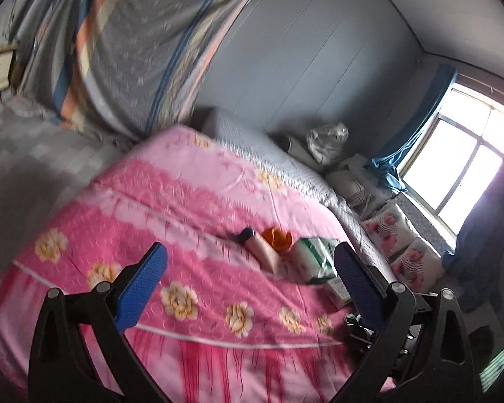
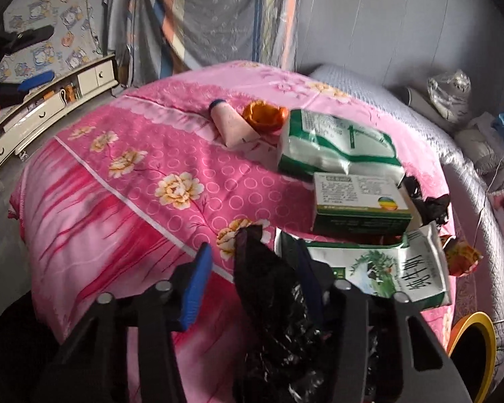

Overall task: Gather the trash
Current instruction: 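Grasp the black plastic bag with the right gripper and lift it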

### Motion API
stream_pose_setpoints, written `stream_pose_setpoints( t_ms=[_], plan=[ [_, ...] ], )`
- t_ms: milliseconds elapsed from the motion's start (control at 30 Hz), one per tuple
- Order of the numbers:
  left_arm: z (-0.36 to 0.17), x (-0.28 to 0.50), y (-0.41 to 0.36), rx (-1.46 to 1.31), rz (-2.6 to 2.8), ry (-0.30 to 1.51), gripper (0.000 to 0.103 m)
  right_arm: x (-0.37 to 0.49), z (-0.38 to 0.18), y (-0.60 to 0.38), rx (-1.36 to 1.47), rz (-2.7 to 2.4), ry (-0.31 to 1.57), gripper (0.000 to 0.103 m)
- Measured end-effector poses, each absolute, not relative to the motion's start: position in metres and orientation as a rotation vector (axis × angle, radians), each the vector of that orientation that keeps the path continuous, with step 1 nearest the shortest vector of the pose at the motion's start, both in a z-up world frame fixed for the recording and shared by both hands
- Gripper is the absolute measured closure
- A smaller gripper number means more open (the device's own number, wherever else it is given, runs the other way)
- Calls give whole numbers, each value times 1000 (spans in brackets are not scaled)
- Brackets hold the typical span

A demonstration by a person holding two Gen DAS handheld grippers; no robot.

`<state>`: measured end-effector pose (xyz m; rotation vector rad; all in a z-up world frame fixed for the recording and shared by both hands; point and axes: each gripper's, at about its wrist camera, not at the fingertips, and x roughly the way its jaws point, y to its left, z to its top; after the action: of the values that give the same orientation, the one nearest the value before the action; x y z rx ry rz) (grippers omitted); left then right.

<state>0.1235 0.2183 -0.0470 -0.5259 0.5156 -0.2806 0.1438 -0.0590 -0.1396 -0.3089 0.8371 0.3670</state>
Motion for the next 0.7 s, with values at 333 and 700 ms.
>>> stream_pose_setpoints(
  t_ms=[333,700],
  plan=[
    [-71,135,197,-491,-304,596,8,148,-145,-72,-253,323,867,103],
    [-69,141,148,-359,-375,673,8,121,-70,-109,17,529,756,103]
  ],
)
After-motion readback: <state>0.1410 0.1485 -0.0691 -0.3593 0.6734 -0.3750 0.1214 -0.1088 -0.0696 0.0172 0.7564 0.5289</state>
